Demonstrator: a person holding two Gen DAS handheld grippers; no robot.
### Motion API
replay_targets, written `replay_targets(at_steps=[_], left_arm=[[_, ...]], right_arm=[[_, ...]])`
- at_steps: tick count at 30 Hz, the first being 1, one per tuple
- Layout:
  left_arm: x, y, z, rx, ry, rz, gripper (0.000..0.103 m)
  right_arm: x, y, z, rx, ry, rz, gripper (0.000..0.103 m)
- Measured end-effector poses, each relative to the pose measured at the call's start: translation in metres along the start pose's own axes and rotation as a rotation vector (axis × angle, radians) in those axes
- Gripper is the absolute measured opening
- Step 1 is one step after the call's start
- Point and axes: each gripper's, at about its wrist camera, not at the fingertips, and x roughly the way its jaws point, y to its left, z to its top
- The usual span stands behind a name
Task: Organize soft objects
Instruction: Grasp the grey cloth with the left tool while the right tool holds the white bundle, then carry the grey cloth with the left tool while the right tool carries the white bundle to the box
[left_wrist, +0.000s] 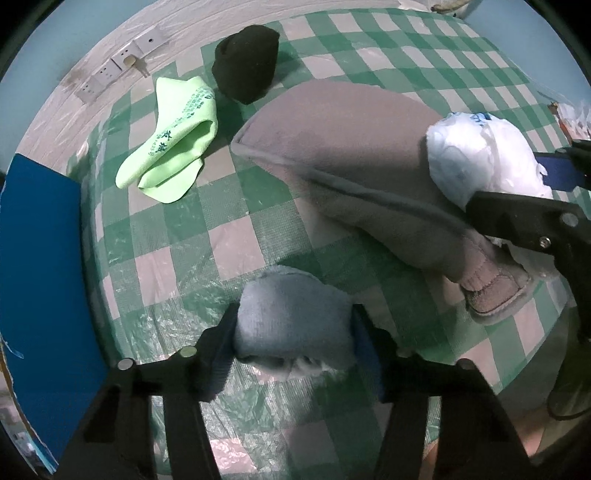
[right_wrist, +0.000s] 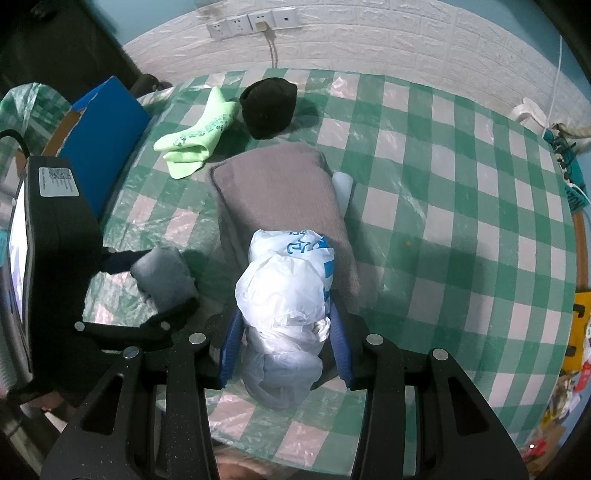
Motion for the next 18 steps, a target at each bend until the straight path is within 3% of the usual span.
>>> replay_targets(at_steps=[5,18], left_arm=[[-0.01,0.0,-0.004,0.011,-0.037,0.016,0.039],[-0.042,0.021,0.0,-0.004,-0.107,0.031,0.034]], right_arm=[[-0.003,0.003,0.001,-0.005,-0.007,-0.003,0.042],[-0.014,0.012,0.004,-0.024,-0.026,-0.007,0.042]])
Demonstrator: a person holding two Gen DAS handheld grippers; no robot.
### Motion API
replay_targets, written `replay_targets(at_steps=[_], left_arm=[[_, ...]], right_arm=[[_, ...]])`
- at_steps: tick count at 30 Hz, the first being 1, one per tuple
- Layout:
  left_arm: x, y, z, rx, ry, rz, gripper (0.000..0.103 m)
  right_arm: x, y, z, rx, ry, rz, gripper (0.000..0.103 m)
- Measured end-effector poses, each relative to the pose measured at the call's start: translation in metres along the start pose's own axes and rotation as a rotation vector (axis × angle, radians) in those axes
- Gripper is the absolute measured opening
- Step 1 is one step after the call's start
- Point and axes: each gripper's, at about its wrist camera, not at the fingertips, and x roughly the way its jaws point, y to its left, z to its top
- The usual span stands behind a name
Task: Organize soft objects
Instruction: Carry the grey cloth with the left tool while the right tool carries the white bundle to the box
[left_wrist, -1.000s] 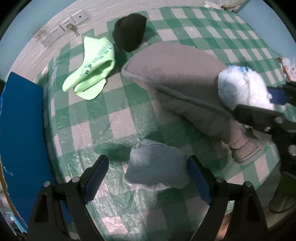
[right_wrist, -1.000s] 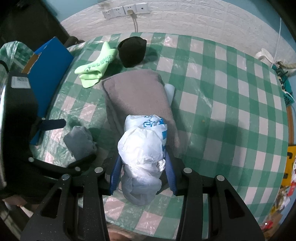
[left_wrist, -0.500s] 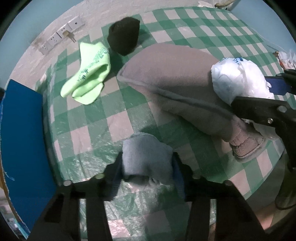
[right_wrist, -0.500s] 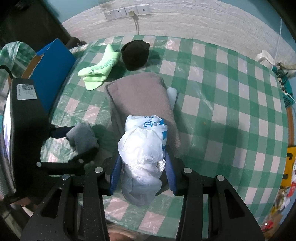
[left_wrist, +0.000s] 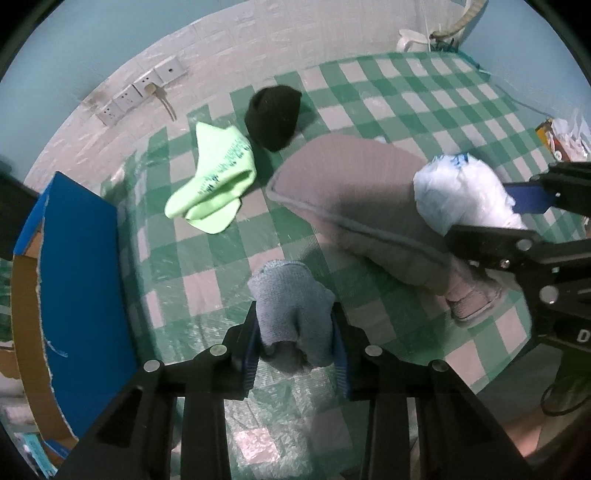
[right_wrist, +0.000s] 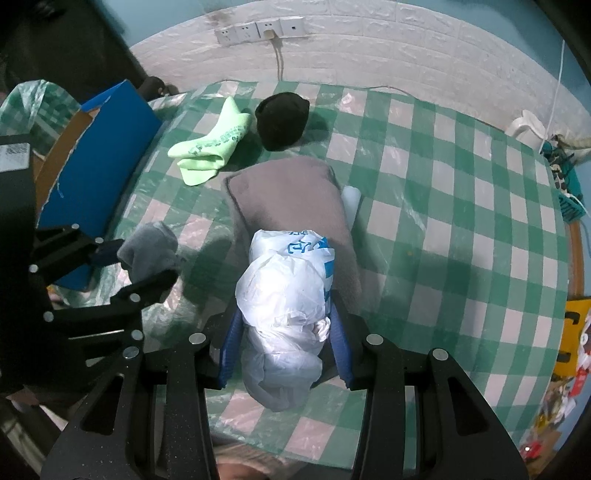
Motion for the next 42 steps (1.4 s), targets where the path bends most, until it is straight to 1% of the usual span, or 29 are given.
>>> replay_targets(at_steps=[6,19,28,42], left_arm=[[-0.015,0.005,-0.002,-0.02,-0.036,0.006,0.034],[-0.037,0.033,0.002,-0.087,-0.094,0.026,0.034],[-0.05,0.055,-0.001,-0.132,-0.12,0.041,0.034],[-0.078,0.093,-0.012,-0.202,-0.175,0.07,0.034]], right_arm=[[-0.006,0.004,0.003,-0.007,-0.014,-0.001,0.042],[-0.02,0.025,0.01,-0.05,-0.043,0.015,0.042],[-0.032,0.04,0.019,-0.072,-0.069,0.027,0.042],[-0.043,0.077,0.039,-0.124,-0.096,0.046,0.042]])
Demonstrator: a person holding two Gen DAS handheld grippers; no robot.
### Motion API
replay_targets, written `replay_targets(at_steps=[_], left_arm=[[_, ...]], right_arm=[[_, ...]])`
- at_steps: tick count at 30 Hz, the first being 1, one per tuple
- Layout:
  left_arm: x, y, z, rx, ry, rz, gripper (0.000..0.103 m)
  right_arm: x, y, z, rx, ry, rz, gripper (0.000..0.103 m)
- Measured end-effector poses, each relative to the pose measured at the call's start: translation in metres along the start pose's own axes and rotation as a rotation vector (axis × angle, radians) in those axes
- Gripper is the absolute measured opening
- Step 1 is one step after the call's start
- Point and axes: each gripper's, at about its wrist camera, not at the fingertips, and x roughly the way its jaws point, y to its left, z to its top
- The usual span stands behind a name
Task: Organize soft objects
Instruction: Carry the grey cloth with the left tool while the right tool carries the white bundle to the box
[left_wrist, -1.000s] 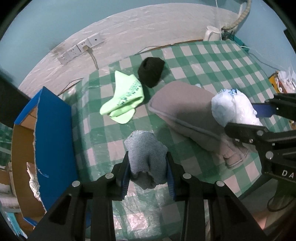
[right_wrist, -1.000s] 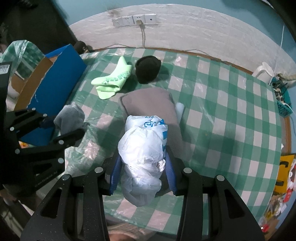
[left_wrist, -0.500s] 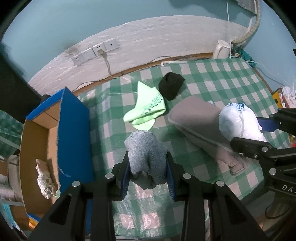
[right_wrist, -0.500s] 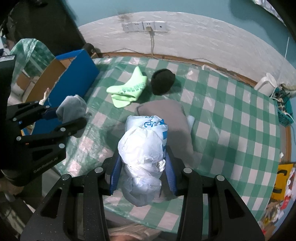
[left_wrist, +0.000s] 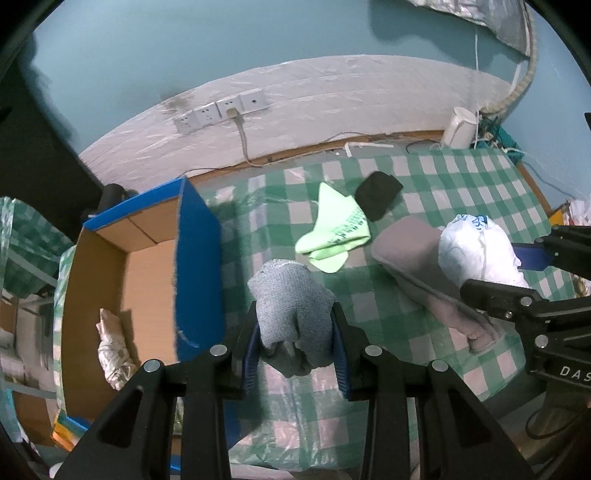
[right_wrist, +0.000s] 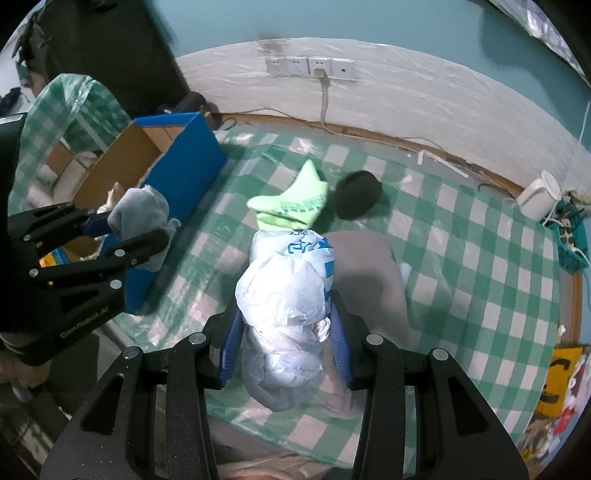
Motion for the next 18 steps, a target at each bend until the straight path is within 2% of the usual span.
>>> replay_targets(at_steps=[18], left_arm=[[-0.022,0.072,-0.017,-0.129,-0.044,0.033,0.034]], right_arm=[[0.007,0.065,0.038,-0.105,-0.012,0.034,0.042]])
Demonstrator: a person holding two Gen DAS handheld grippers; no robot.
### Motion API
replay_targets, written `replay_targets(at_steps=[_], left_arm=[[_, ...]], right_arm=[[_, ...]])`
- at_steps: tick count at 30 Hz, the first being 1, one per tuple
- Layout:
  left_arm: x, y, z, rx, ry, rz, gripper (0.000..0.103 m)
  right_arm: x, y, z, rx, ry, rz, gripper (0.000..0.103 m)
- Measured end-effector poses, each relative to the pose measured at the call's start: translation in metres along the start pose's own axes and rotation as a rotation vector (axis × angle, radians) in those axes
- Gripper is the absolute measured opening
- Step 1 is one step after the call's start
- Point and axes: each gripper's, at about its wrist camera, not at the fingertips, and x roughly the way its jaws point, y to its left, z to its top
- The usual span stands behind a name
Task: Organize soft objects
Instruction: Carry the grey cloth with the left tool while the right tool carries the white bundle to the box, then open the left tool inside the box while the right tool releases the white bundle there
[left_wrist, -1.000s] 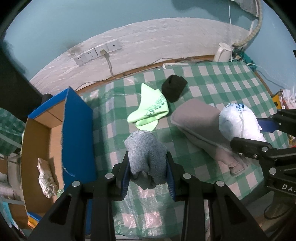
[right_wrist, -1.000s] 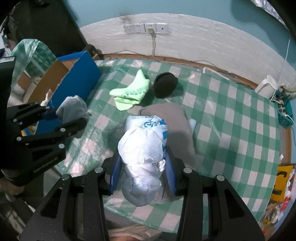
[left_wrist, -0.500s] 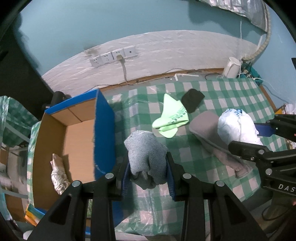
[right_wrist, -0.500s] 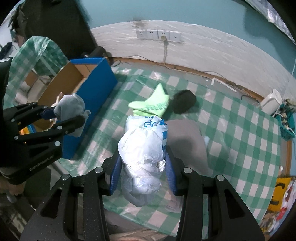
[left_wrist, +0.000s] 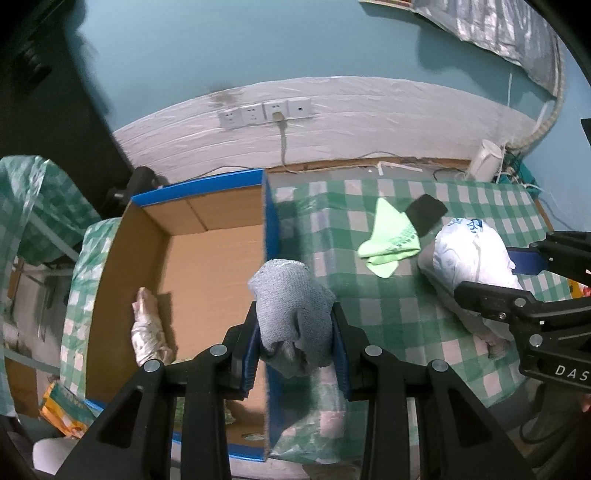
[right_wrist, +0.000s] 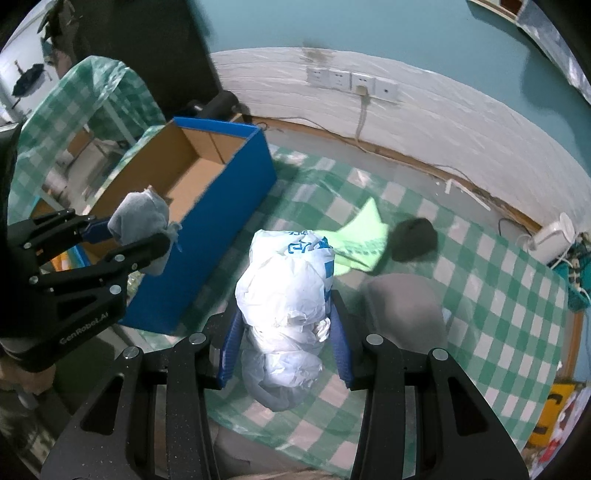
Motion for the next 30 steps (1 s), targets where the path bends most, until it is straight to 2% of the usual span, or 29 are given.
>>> replay_targets(at_steps=[20,30], left_arm=[[-0.004,0.078,-0.025,-0.151,-0.004,0.055,0.034],[0.009,0.114,-0.039,-0.214,0.032,0.077,0.034]], right_arm=[[0.025,0.087,0.046,-0.126,0.012,0.064,0.042],[0.048,0.124,0.06,-0.168,0.04,0.08,0.042]])
